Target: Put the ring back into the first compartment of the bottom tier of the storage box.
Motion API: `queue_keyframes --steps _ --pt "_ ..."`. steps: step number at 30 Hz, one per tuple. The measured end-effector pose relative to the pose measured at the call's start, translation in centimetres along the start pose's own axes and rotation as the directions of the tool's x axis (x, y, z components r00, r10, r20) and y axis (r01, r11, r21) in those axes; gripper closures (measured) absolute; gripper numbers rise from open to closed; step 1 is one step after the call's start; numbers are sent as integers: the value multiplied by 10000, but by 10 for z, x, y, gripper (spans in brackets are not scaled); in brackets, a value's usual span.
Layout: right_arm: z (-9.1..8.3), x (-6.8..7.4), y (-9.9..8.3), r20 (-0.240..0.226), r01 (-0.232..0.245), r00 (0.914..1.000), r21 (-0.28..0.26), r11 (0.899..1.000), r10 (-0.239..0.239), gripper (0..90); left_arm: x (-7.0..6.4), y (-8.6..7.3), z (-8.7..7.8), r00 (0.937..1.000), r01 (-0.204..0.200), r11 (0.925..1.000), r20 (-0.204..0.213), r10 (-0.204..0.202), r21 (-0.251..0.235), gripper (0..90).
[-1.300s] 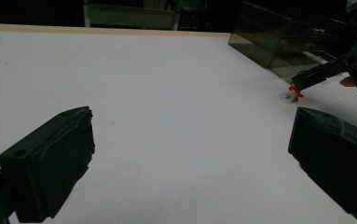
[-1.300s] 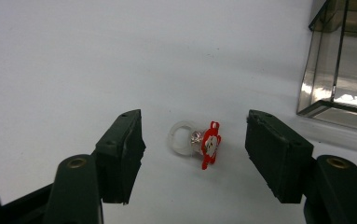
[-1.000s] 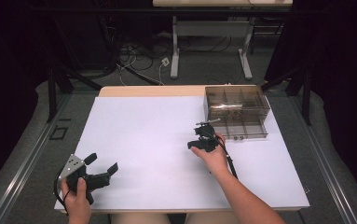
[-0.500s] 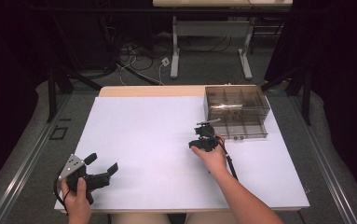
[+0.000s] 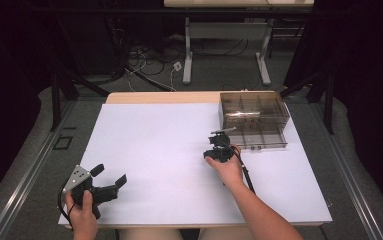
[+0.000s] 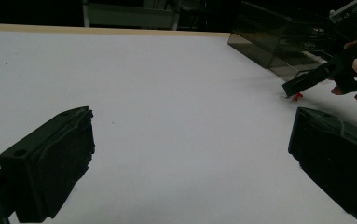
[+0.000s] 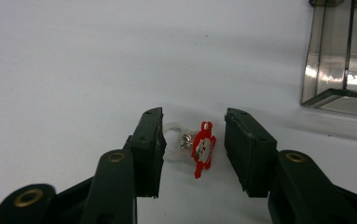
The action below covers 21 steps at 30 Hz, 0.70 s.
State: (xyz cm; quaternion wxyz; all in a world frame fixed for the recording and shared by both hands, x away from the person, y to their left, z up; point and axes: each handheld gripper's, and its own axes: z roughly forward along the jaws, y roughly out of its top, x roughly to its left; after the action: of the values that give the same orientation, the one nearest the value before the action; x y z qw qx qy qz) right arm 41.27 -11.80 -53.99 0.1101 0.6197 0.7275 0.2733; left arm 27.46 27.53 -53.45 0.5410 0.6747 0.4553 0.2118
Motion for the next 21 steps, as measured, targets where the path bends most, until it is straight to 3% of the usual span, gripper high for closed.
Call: queue_keyframes --steps 21 --pt "3 1 -1 250 13 9997 44 10000 -14 676 0 0 0 10000 -5 10000 14 5 5 3"
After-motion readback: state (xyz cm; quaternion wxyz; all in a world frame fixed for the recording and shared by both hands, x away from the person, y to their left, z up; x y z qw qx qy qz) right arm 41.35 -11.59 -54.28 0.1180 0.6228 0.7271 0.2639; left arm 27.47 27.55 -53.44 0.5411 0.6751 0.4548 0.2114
